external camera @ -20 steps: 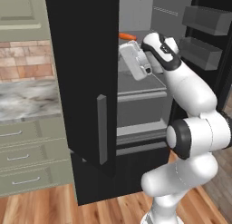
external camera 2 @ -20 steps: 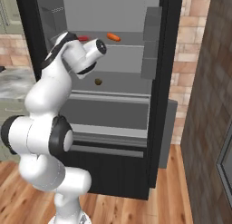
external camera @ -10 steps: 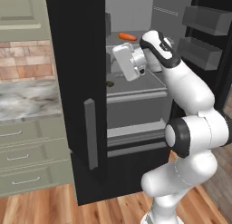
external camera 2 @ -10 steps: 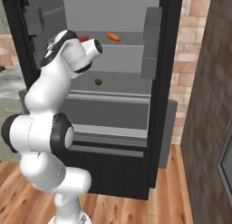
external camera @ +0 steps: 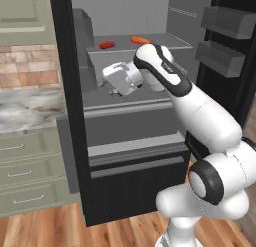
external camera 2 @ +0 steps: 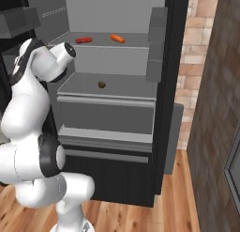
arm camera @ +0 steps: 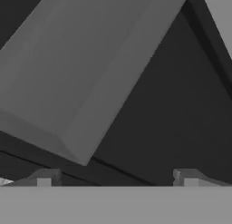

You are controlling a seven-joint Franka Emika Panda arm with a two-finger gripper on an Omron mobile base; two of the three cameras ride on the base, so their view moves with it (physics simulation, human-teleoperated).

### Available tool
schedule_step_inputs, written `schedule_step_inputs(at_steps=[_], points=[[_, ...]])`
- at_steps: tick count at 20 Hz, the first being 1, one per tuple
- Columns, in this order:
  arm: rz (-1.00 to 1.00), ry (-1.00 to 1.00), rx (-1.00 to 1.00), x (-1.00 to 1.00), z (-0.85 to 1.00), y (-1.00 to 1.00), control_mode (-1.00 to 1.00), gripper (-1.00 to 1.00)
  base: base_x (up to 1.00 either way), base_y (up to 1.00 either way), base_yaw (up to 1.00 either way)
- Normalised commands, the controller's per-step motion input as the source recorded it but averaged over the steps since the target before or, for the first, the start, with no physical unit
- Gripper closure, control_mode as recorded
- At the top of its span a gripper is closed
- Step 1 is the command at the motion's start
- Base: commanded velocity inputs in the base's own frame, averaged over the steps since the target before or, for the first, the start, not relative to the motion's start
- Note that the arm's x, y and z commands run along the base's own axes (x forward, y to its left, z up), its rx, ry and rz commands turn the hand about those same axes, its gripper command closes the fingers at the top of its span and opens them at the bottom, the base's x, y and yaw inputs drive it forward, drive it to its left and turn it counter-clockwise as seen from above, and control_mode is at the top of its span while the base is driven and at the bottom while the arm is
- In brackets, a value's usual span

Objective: Open the fridge, remove the kiwi, carrot, and steak, and place them on any counter.

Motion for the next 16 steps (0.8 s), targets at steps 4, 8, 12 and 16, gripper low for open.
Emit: schedule_step_inputs(at_steps=[4,8,12,16], points=[[-0.23,0.02,-0.08,-0.31,-0.15,-0.9,-1.0,-1.0,0.0,0.0,0.0],[-0.21,0.0,-0.11,-0.27,-0.2,-0.96,-1.0,-1.0,0.0,0.0,0.0],[-0.08,-0.04,-0.21,0.14,-0.16,-0.71,-1.0,-1.0,0.0,0.0,0.0],[-0.35,-0.02,-0.52,0.0,0.14,-1.0,-1.0,-1.0,0.0,0.0,0.0]])
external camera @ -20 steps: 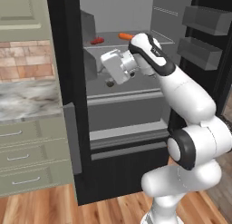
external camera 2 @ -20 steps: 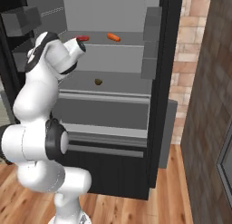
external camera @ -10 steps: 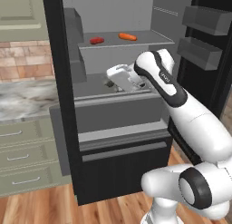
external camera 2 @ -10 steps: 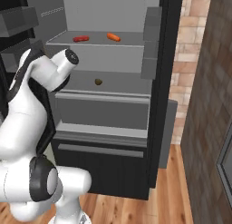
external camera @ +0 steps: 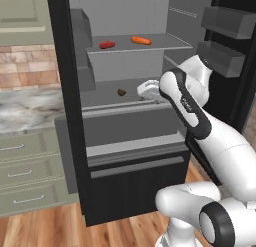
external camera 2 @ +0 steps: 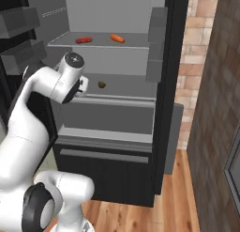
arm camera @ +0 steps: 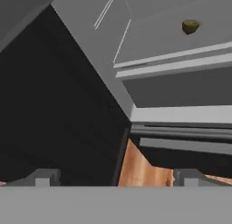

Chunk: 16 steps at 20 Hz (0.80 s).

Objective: Open the fridge, remove the kiwi, carrot, and steak, and place them on any counter.

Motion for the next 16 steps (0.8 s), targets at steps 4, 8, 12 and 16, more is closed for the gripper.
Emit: schedule_step_inputs(at_steps=[4,8,12,16], points=[[-0.3,0.0,-0.44,0.06,0.35,-0.77,-1.0,-1.0,0.0,0.0,0.0],[-0.21,0.0,-0.16,-0.08,0.3,-0.28,-1.0,-1.0,0.0,0.0,0.0],[-0.03,-0.06,-0.02,-0.03,0.22,-0.25,-1.0,-1.0,0.0,0.0,0.0],[0.05,-0.11,0.0,-0.21,0.21,-0.14,-1.0,-1.0,0.0,0.0,0.0]])
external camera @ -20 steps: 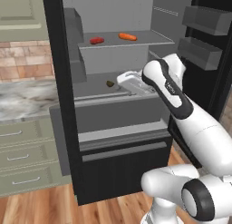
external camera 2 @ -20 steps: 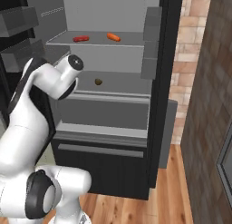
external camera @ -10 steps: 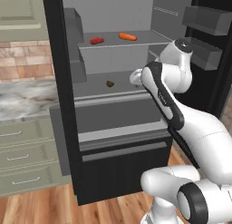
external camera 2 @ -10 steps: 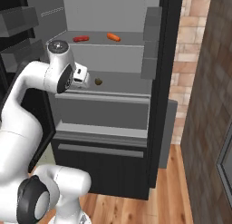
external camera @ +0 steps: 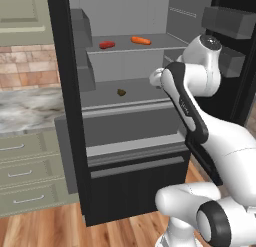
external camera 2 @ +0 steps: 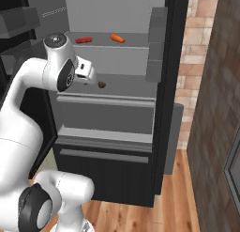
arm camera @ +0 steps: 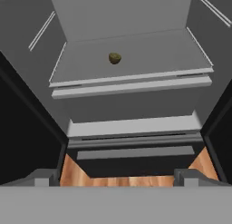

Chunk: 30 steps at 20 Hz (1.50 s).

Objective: Open the fridge, remove the kiwi, carrot, and steak, and place them on any counter.

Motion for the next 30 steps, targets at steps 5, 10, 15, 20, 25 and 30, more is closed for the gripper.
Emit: schedule_step_inputs(at_steps=[5,10,15,20,25,30], points=[[0.02,-0.15,0.0,-0.43,0.24,-0.16,-1.0,-1.0,0.0,0.0,0.0],[0.0,-0.13,0.0,-0.38,0.39,-0.11,-1.0,-1.0,0.0,0.0,0.0],[0.0,-0.1,0.0,-0.2,0.33,-0.13,-1.0,-1.0,0.0,0.0,0.0],[0.0,-0.08,0.0,-0.27,0.22,-0.15,-1.0,-1.0,0.0,0.0,0.0],[0.0,0.0,0.0,-0.22,0.03,-0.08,-1.0,-1.0,0.0,0.0,0.0],[0.0,0.0,0.0,-0.05,0.0,-0.01,1.0,-1.0,0.27,0.0,0.0]])
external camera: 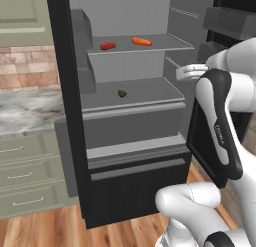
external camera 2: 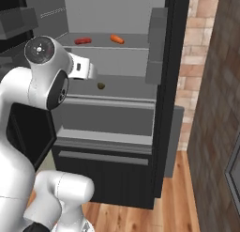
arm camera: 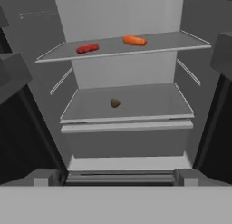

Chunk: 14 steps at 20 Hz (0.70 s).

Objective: Open the fridge, remove the kiwi, carrot, and steak, and place them on any counter.

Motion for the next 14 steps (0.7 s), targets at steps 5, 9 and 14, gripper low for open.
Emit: schedule_step_inputs(at_steps=[5,9,14], points=[[0.0,0.0,0.0,0.0,0.0,0.0,1.0,-1.0,0.89,0.0,0.0],[0.0,0.0,0.0,0.0,0.0,0.0,1.0,-1.0,0.95,0.0,0.0],[0.0,0.0,0.0,0.0,0.0,0.0,1.0,-1.0,0.81,0.0,0.0]])
